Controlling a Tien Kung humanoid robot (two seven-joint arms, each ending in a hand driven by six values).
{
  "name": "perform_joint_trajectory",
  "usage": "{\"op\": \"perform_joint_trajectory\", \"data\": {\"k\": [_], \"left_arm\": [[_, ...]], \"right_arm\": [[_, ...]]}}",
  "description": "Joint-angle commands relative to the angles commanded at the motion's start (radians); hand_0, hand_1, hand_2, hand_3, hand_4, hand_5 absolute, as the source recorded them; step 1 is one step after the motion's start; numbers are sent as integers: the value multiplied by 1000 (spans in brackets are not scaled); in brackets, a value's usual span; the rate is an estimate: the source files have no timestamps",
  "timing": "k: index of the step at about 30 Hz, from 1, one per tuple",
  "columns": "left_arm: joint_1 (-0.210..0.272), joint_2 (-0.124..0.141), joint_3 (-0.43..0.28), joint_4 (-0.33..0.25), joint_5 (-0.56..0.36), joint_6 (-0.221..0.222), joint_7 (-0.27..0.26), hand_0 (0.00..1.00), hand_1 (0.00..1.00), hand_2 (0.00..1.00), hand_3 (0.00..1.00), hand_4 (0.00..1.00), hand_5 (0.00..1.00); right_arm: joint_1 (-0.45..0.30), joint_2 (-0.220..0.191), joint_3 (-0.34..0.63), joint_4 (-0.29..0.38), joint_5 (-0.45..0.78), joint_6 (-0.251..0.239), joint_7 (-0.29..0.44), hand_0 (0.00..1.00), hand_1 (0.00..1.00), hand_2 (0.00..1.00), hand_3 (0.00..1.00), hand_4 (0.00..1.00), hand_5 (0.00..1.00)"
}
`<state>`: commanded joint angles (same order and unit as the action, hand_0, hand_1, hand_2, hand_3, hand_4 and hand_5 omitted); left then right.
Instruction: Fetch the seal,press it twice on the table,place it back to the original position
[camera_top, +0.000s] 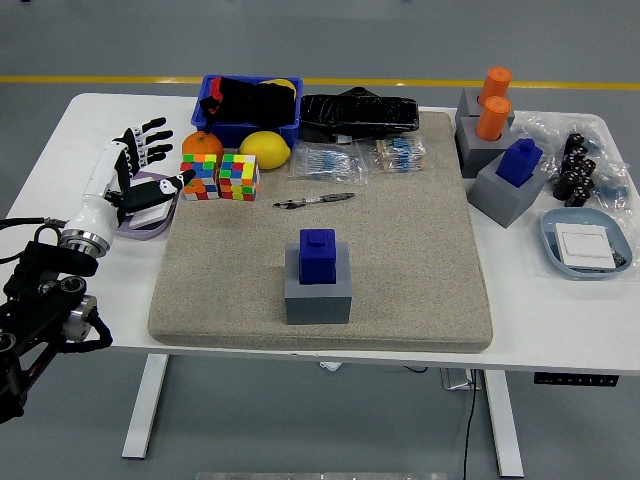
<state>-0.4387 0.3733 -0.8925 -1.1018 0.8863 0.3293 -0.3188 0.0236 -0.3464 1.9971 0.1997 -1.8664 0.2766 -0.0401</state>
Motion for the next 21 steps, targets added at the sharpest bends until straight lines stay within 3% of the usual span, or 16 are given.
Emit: {"op": "perform_joint_trajectory", "data": {"k": [21], "left_arm": [[6, -1, -17, -13, 4, -2, 3, 742, 726, 777, 825, 875, 2]], "right_arm": [[-5, -3, -4, 1, 2, 0, 2, 789, 697, 669, 645, 801, 461]]}}
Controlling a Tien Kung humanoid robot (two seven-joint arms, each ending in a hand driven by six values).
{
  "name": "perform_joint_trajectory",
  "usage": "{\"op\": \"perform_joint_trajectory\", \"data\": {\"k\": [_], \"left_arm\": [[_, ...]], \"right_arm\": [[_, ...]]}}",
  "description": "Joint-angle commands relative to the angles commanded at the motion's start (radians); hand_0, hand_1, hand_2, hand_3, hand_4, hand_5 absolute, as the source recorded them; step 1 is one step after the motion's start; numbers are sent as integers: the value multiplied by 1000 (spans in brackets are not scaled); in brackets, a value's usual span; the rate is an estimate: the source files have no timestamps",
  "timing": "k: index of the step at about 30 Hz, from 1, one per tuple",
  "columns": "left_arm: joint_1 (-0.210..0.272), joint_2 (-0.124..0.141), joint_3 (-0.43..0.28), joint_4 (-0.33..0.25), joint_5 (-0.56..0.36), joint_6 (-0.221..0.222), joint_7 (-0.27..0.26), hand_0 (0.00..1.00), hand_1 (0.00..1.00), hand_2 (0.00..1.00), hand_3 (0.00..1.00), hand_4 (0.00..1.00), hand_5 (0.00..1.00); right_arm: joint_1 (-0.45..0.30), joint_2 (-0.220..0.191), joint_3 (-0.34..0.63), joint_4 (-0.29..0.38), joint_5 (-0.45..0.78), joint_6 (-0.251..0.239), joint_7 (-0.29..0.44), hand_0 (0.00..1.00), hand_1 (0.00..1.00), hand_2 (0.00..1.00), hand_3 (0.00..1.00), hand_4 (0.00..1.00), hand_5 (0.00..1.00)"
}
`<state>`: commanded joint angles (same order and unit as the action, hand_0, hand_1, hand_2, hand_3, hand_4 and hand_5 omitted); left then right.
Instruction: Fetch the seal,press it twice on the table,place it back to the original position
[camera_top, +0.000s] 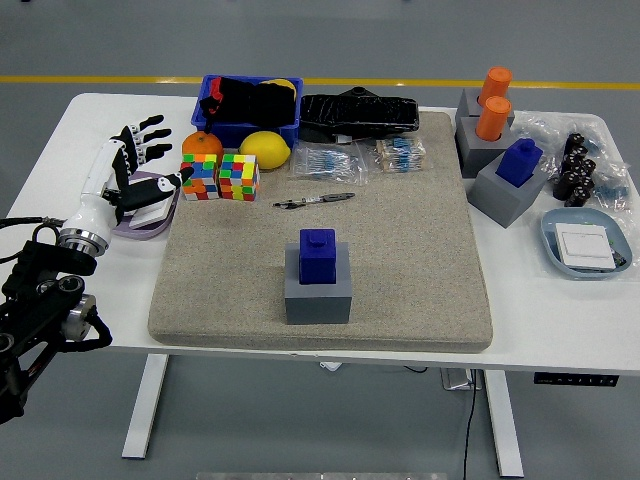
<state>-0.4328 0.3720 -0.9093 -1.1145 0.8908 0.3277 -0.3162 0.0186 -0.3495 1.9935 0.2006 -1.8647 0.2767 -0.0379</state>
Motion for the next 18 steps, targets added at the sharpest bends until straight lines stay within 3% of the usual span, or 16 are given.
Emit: {"op": "perform_joint_trajectory", "data": {"k": [18], "left_arm": [[-4, -1, -8, -7, 3, -3, 7, 740, 718, 772, 817, 868, 2]], "right_arm": [[2, 3, 7, -1, -1, 3, -3, 788, 697, 669, 643, 798, 458]]}}
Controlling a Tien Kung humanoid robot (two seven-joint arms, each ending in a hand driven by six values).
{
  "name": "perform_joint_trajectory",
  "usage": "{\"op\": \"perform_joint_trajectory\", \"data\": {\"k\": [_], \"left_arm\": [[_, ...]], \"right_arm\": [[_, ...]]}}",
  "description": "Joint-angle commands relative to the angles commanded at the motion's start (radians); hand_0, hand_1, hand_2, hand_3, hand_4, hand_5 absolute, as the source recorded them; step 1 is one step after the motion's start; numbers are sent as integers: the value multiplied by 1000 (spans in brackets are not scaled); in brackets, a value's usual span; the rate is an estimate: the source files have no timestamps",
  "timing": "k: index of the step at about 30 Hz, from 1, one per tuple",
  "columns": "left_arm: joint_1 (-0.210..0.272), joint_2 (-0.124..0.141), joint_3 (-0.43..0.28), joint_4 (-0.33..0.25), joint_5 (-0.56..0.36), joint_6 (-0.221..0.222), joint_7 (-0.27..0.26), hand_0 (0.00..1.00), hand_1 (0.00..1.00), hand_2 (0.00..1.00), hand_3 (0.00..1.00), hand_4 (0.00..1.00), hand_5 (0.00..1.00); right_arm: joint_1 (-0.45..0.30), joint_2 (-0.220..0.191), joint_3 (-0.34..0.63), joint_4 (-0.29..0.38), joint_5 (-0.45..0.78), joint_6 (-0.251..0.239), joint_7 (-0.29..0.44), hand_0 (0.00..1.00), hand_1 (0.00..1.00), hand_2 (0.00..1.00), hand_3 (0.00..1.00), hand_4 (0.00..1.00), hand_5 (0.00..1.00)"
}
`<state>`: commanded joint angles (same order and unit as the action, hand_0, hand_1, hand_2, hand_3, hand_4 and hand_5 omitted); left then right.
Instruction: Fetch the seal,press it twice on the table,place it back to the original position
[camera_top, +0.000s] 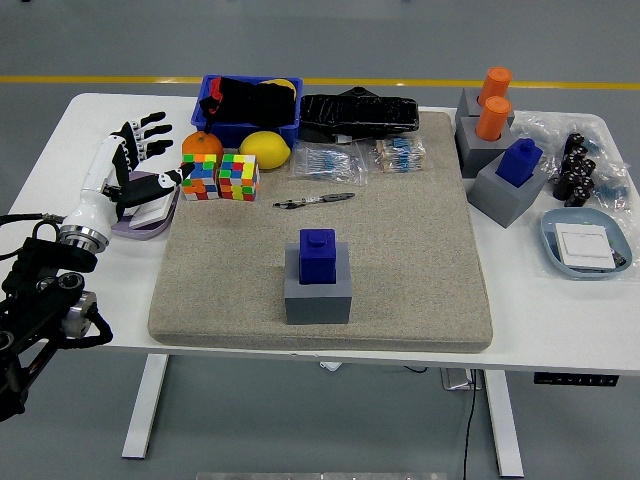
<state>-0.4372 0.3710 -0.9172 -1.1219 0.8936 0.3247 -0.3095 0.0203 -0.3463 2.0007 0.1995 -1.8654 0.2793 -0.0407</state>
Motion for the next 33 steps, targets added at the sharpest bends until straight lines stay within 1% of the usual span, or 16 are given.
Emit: {"op": "perform_joint_trajectory", "data": {"k": [13, 33], "left_arm": [[-5, 5, -2, -3, 0, 0, 2, 738, 715, 770, 815, 866, 2], [-8, 6, -7, -7, 1, 0, 1, 735, 712, 766, 813, 864, 2]], "right_arm": [[2, 0, 0, 0, 3, 2, 0, 785, 697, 668, 643, 795, 456], [3, 0, 5, -1, -1, 1, 1, 786, 698, 667, 642, 794, 456]]}}
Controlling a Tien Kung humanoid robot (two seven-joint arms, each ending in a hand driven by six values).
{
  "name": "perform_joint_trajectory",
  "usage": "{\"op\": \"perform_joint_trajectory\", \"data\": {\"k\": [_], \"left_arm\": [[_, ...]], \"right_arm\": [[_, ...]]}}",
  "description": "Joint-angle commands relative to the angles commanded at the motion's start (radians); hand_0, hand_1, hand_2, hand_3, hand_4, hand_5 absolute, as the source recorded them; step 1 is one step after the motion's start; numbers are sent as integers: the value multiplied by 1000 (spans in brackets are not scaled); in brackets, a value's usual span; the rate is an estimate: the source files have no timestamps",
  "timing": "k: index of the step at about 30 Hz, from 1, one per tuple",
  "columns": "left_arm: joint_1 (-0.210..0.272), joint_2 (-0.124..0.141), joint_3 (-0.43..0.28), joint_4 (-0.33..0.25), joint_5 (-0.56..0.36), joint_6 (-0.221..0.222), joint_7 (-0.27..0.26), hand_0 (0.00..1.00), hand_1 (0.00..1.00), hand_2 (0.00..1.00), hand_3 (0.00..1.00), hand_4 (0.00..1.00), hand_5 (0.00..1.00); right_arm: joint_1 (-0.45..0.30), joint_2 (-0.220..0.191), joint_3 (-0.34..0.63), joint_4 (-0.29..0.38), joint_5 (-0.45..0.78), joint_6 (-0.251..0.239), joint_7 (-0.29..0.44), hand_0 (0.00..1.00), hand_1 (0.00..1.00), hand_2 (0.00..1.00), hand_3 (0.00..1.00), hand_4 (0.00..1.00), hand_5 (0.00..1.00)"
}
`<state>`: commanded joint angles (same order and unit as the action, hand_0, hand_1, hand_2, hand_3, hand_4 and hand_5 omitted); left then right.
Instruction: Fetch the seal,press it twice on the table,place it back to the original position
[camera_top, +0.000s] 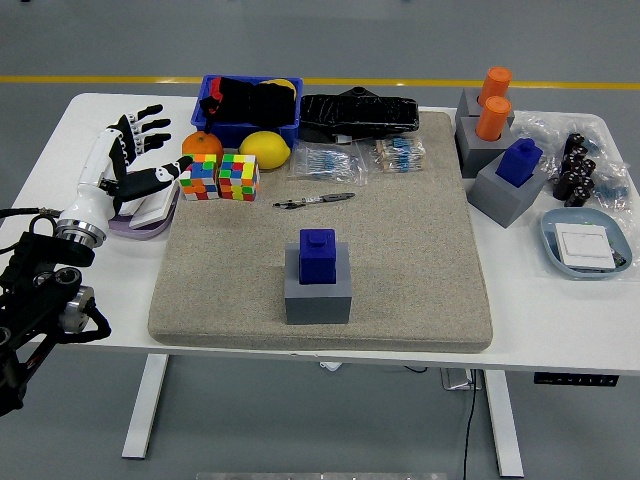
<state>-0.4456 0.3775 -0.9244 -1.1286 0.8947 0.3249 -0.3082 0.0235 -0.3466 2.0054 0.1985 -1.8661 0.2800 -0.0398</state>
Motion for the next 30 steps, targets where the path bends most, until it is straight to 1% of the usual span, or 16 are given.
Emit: {"op": "perform_joint_trajectory", "data": {"k": [30], "left_arm": [[7, 3, 6, -8, 1, 1, 1, 735, 709, 757, 814, 863, 2]], "right_arm": [[-5, -9, -24, -1, 7, 2, 4, 787, 697, 668, 644, 795, 454]]}}
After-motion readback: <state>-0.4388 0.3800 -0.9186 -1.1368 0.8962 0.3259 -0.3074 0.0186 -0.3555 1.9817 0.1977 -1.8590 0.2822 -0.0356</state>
